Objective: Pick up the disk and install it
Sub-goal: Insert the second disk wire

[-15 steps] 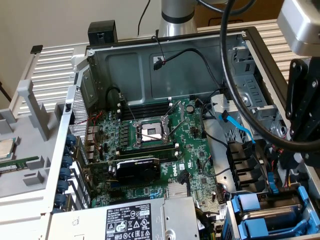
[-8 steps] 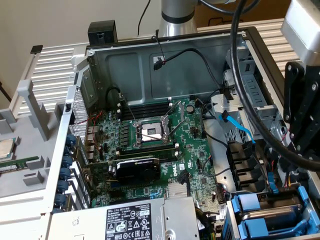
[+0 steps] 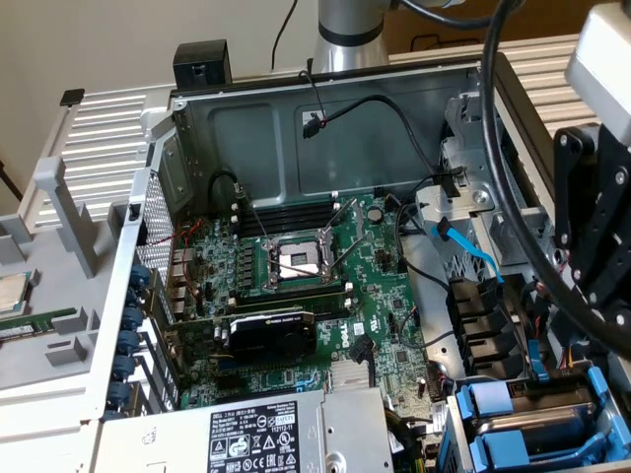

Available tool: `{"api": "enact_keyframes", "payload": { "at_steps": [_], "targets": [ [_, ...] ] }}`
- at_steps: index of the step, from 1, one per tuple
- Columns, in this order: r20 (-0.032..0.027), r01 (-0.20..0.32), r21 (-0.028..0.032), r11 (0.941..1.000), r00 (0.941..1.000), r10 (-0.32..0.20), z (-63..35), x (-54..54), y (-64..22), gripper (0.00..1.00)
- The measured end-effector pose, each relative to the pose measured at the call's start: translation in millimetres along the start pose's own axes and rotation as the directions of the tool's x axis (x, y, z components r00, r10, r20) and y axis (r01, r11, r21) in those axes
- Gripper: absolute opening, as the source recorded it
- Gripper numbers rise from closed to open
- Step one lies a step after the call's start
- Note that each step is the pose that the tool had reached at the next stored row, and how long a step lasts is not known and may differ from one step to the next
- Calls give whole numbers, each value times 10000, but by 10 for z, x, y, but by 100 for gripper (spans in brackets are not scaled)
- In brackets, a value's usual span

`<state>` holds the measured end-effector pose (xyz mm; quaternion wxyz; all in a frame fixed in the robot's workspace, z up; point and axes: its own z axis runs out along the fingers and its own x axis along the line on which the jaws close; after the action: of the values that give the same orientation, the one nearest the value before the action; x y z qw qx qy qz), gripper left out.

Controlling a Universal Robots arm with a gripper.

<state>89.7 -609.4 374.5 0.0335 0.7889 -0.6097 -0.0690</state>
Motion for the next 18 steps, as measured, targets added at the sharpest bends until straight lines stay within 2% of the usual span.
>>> {"api": "enact_keyframes", "payload": {
  "at_steps": [4,9,14,18],
  "targets": [
    [-80,723,-48,9974,9973,-724,0,0,0,11],
    [-175,1620,-116,9867,9866,-1622,0,0,0,11],
    [-265,2501,-193,9680,9677,-2506,0,0,0,11],
    [-344,3190,-268,9474,9468,-3198,0,0,-1,11]
  ]
}}
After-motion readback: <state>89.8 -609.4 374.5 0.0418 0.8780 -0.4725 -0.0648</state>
